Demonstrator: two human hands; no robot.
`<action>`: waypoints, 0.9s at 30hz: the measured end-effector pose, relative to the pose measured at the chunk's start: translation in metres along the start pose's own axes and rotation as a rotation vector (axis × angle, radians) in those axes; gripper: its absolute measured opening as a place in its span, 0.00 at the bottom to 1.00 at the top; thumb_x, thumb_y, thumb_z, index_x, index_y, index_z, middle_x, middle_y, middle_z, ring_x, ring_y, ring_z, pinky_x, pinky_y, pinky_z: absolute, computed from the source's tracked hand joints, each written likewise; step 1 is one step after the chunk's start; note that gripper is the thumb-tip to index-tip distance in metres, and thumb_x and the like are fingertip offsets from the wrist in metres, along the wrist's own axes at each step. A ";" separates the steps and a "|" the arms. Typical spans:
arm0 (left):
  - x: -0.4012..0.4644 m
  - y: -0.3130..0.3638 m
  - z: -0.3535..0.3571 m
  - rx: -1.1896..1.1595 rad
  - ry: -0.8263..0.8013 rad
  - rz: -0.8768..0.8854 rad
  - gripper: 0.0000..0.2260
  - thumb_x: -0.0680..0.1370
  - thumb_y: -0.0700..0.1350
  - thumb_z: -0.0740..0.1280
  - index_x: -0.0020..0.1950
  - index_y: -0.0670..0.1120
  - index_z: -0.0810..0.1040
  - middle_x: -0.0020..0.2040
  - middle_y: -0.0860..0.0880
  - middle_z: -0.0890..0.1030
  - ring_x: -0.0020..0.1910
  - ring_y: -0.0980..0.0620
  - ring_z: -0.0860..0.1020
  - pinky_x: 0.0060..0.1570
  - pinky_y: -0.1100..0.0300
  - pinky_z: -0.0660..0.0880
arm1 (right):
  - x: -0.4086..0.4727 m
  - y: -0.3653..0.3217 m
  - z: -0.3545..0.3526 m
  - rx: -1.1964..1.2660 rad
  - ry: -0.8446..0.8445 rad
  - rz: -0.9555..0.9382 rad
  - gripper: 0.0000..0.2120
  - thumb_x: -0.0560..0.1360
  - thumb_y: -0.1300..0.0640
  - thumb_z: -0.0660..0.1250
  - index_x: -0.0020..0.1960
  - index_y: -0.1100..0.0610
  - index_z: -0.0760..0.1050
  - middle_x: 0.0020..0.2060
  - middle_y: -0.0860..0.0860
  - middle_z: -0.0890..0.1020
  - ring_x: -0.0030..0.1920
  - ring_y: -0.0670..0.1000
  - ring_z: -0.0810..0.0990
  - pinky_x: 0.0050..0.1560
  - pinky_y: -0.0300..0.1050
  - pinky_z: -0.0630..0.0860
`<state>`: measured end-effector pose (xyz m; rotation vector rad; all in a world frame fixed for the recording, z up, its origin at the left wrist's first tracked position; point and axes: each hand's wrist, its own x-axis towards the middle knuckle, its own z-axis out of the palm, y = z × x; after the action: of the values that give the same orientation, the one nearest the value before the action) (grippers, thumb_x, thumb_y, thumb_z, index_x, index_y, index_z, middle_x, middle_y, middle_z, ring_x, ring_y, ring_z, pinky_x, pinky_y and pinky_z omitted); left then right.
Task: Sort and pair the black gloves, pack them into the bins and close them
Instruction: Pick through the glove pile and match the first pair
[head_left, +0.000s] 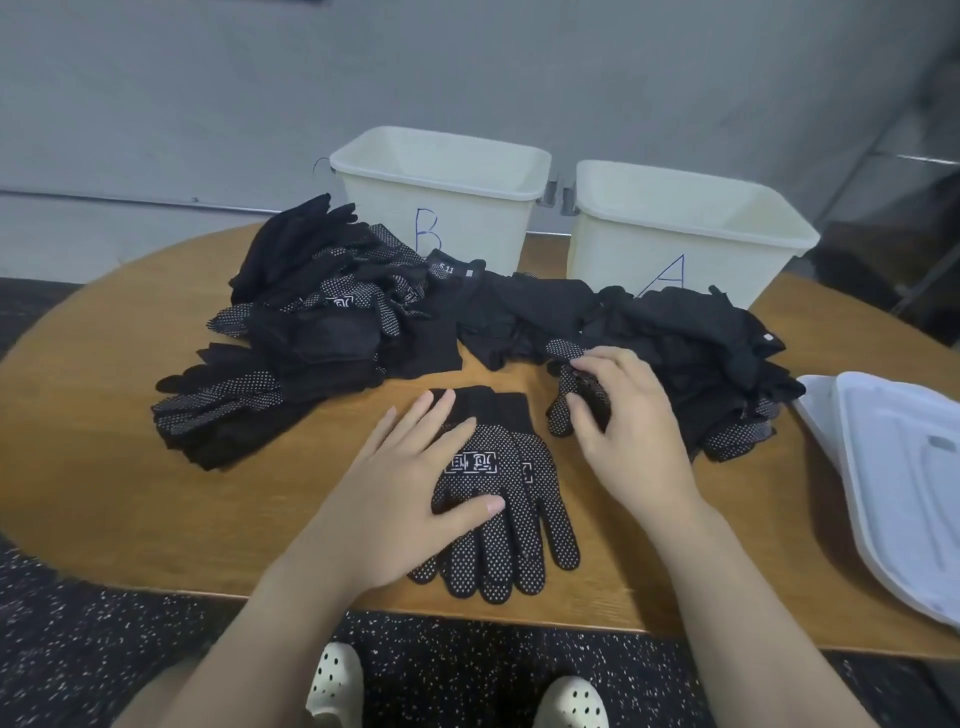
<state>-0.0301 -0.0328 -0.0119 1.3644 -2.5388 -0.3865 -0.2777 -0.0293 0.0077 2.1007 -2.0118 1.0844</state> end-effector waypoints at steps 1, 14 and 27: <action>0.003 0.000 0.001 0.014 -0.006 0.006 0.42 0.75 0.78 0.48 0.85 0.59 0.49 0.84 0.60 0.38 0.80 0.64 0.32 0.78 0.58 0.32 | 0.004 0.003 0.000 0.002 -0.024 0.014 0.18 0.78 0.61 0.71 0.67 0.59 0.78 0.65 0.53 0.78 0.66 0.55 0.74 0.70 0.54 0.70; 0.014 0.005 0.009 0.086 -0.052 -0.004 0.45 0.73 0.81 0.45 0.83 0.61 0.38 0.82 0.60 0.32 0.78 0.62 0.29 0.78 0.56 0.30 | 0.029 0.014 0.017 -0.056 -0.080 0.179 0.12 0.79 0.58 0.71 0.62 0.55 0.82 0.55 0.49 0.83 0.59 0.52 0.75 0.61 0.50 0.73; 0.012 0.013 -0.002 -0.265 0.086 -0.078 0.38 0.77 0.74 0.48 0.84 0.60 0.50 0.82 0.66 0.47 0.80 0.67 0.40 0.82 0.56 0.40 | 0.031 -0.039 -0.017 0.692 0.118 0.182 0.13 0.77 0.61 0.74 0.47 0.42 0.81 0.42 0.35 0.85 0.46 0.37 0.83 0.47 0.28 0.75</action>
<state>-0.0463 -0.0364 -0.0046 1.3490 -2.2746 -0.6397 -0.2536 -0.0417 0.0523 2.0375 -1.9861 2.1305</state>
